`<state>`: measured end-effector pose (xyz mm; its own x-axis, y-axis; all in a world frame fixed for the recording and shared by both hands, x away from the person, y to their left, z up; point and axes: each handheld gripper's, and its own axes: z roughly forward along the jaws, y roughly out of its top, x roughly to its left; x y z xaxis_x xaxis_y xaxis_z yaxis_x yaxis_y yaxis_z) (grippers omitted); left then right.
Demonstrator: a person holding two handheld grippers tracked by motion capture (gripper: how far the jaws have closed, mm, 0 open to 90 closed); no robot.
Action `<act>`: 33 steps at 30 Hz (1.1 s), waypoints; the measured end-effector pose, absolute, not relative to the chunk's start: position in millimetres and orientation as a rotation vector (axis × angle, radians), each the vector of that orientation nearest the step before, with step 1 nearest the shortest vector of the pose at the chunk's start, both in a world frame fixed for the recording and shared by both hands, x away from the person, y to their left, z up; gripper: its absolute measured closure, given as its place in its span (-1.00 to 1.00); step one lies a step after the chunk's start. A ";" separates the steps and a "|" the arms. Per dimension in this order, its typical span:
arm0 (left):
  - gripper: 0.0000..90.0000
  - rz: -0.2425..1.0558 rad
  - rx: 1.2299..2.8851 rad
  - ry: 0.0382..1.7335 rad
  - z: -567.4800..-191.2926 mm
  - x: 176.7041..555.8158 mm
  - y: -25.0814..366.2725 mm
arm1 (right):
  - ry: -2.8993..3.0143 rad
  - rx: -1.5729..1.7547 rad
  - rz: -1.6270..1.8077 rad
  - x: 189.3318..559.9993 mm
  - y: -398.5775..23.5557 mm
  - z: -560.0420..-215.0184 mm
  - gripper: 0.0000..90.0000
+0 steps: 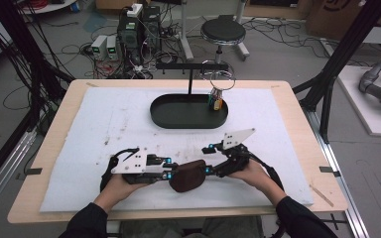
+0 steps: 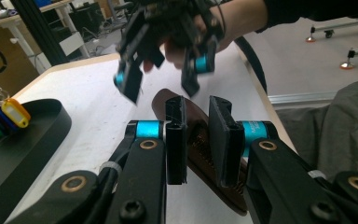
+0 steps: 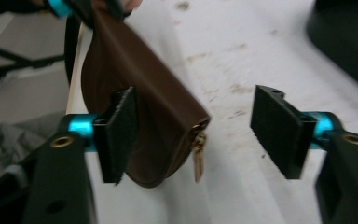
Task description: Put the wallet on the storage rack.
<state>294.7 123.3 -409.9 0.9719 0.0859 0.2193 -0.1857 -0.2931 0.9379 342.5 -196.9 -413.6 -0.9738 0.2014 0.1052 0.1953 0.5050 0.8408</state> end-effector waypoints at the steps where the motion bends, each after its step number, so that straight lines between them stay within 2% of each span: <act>1: 0.71 0.267 1.851 -0.070 -409.9 294.7 123.5 | 2.749 0.335 1.508 342.7 -194.1 -416.3 -0.17; 2: 0.70 0.266 1.853 -0.065 -410.1 294.9 124.1 | 2.774 0.326 1.507 342.2 -192.2 -418.1 -0.11; 3: 0.70 0.262 1.853 -0.059 -410.3 295.1 124.6 | 2.806 0.298 1.499 341.7 -190.0 -419.9 0.05; 9: 0.60 0.239 1.853 -0.011 -411.3 295.6 126.6 | 2.798 0.265 1.520 341.9 -193.5 -421.0 0.28; 11: 0.55 0.237 1.852 0.022 -411.6 296.7 128.2 | 2.790 0.238 1.529 341.4 -196.0 -419.8 0.42; 13: 0.39 0.218 1.843 0.065 -412.3 298.2 129.0 | 2.765 0.219 1.550 339.3 -197.7 -416.9 0.51; 17: 0.07 0.198 1.854 0.153 -413.6 302.5 130.5 | 2.742 0.186 1.537 336.5 -198.6 -414.5 0.55; 22: -0.17 0.129 1.871 0.252 -418.8 308.9 133.9 | 2.688 0.186 1.516 333.9 -202.4 -409.7 0.59; 29: -0.23 0.055 1.884 0.322 -424.4 316.1 130.9 | 2.607 0.190 1.585 330.9 -208.6 -400.3 0.60; 33: -0.19 0.043 1.885 0.322 -425.0 317.4 128.0 | 2.578 0.178 1.622 328.2 -210.3 -392.9 0.60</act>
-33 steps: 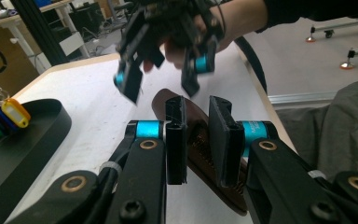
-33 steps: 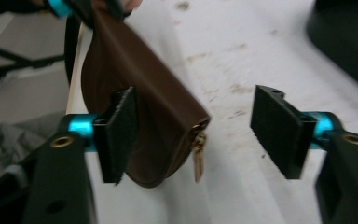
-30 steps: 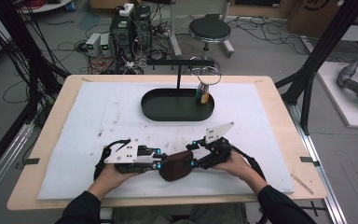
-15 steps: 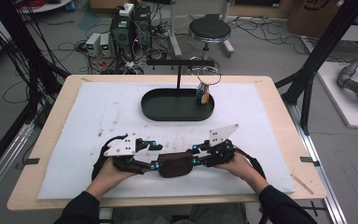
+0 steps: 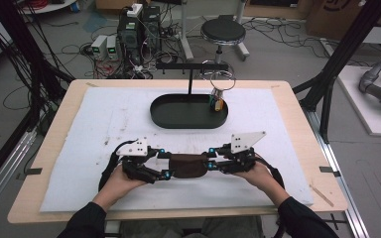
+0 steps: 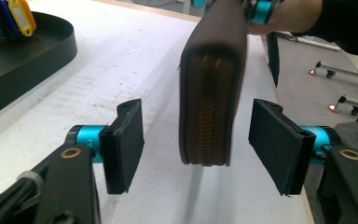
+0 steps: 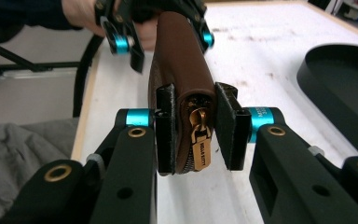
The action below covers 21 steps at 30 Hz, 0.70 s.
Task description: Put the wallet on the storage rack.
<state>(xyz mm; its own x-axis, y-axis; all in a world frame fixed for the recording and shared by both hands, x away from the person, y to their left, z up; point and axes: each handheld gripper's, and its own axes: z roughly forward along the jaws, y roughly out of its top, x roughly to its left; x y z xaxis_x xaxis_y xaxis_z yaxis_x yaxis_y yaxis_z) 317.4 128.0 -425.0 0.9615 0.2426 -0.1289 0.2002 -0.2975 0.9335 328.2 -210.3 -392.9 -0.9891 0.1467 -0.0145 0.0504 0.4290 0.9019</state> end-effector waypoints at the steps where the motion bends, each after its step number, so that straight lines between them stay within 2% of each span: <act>1: -0.17 0.042 1.882 0.319 -424.6 317.1 127.3 | 2.575 0.173 1.636 327.7 -210.2 -391.4 0.60; 12: 0.40 0.013 1.835 0.213 -418.7 310.9 124.8 | 2.596 0.149 1.650 325.7 -209.1 -386.2 0.59; 17: 0.46 0.011 1.800 0.200 -416.2 310.7 126.7 | 2.570 0.148 1.672 324.7 -209.9 -382.8 0.52; 21: 0.48 0.015 1.772 0.193 -415.2 310.5 127.9 | 2.566 0.188 1.693 326.4 -211.1 -382.3 0.33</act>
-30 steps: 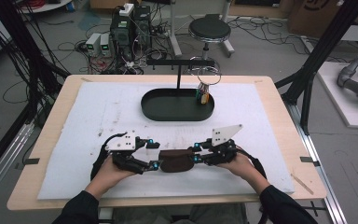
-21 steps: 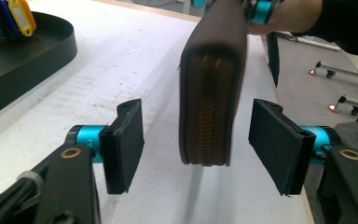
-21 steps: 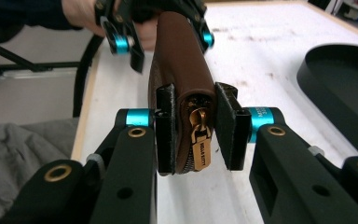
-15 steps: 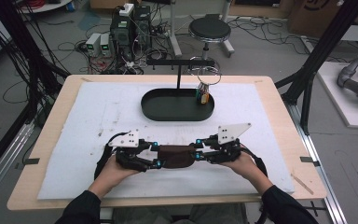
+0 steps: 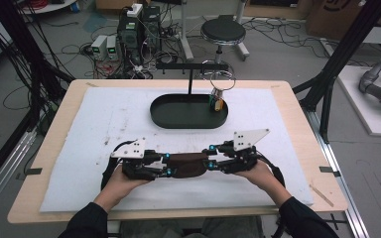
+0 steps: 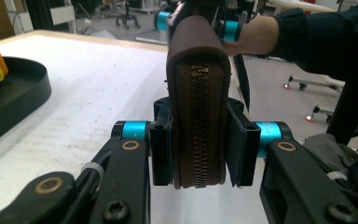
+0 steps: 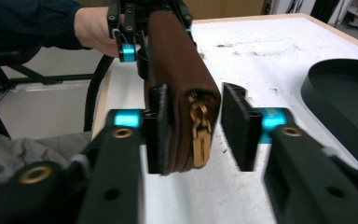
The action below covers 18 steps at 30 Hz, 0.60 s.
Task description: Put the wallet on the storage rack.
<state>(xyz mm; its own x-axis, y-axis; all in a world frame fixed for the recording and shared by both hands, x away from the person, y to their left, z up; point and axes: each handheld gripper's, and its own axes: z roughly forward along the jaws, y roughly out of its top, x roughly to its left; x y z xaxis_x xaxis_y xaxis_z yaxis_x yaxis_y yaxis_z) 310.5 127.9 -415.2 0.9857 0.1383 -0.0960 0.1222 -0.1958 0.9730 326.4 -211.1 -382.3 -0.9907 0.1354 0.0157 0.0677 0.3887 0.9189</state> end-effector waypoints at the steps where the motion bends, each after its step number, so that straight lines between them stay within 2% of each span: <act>1: 0.48 0.011 1.754 0.193 -414.6 310.8 128.7 | 2.564 0.207 1.697 327.0 -211.2 -382.7 0.27; 5: 0.48 0.008 1.700 0.211 -412.2 311.0 132.0 | 2.594 0.243 1.713 329.9 -210.8 -384.9 0.17; 7: 0.48 0.015 1.686 0.211 -411.2 311.2 133.4 | 2.593 0.248 1.726 329.5 -209.2 -385.9 0.24; 9: 0.48 0.018 1.683 0.208 -410.6 310.8 133.7 | 2.607 0.233 1.733 329.8 -207.8 -387.2 0.42; 12: 0.45 0.019 1.677 0.219 -410.1 310.1 133.2 | 2.606 0.227 1.743 329.5 -208.2 -387.4 0.52; 14: 0.38 0.015 1.671 0.239 -409.2 310.7 132.9 | 2.606 0.233 1.760 329.6 -209.8 -386.6 0.57; 16: 0.18 0.008 1.658 0.258 -407.5 311.9 132.5 | 2.601 0.223 1.756 329.0 -209.9 -386.2 0.60; 18: 0.17 0.016 1.670 0.248 -406.1 311.4 132.1 | 2.604 0.221 1.754 328.7 -209.3 -386.8 0.62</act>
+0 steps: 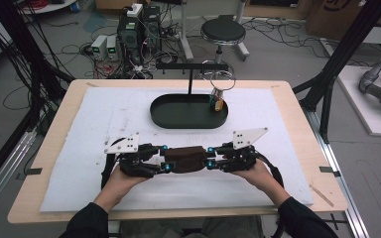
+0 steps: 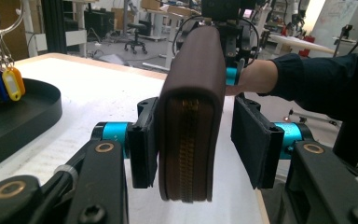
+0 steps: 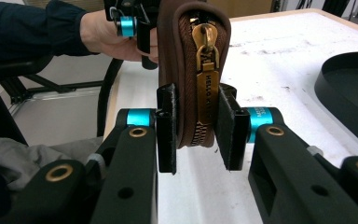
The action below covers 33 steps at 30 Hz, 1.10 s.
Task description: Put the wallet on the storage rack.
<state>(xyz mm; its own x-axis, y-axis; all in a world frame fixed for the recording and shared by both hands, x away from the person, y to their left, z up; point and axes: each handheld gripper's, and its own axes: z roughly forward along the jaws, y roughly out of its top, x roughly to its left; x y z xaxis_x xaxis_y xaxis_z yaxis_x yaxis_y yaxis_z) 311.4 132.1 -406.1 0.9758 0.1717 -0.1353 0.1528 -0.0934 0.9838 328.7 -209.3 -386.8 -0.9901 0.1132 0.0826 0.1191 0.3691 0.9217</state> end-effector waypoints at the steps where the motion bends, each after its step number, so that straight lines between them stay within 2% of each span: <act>1: 0.20 0.016 1.677 0.248 -405.9 310.9 131.4 | -2.596 -0.216 -1.747 328.4 -209.1 -386.9 0.62; 7: 0.30 0.009 1.685 0.259 -407.1 311.9 131.0 | -2.594 -0.209 -1.764 328.4 -209.5 -386.5 0.63; 12: 0.20 0.010 1.681 0.270 -406.1 312.0 130.8 | -2.570 -0.230 -1.783 328.2 -211.6 -385.6 0.63; 15: 0.32 0.017 1.684 0.255 -405.7 311.5 131.2 | -2.564 -0.216 -1.799 329.7 -213.1 -385.0 0.64; 20: 0.41 0.019 1.680 0.241 -404.4 311.3 131.9 | -2.554 -0.213 -1.804 329.2 -213.4 -384.9 0.62; 24: 0.45 0.021 1.677 0.234 -402.0 311.4 131.3 | -2.563 -0.239 -1.805 328.7 -213.9 -384.5 0.44; 27: 0.47 0.040 1.686 0.233 -400.4 311.9 131.3 | -2.578 -0.292 -1.827 329.4 -216.2 -383.5 0.02; 33: 0.47 0.081 1.687 0.261 -393.7 314.7 134.6 | -2.660 -0.432 -1.872 333.8 -235.8 -379.4 -0.13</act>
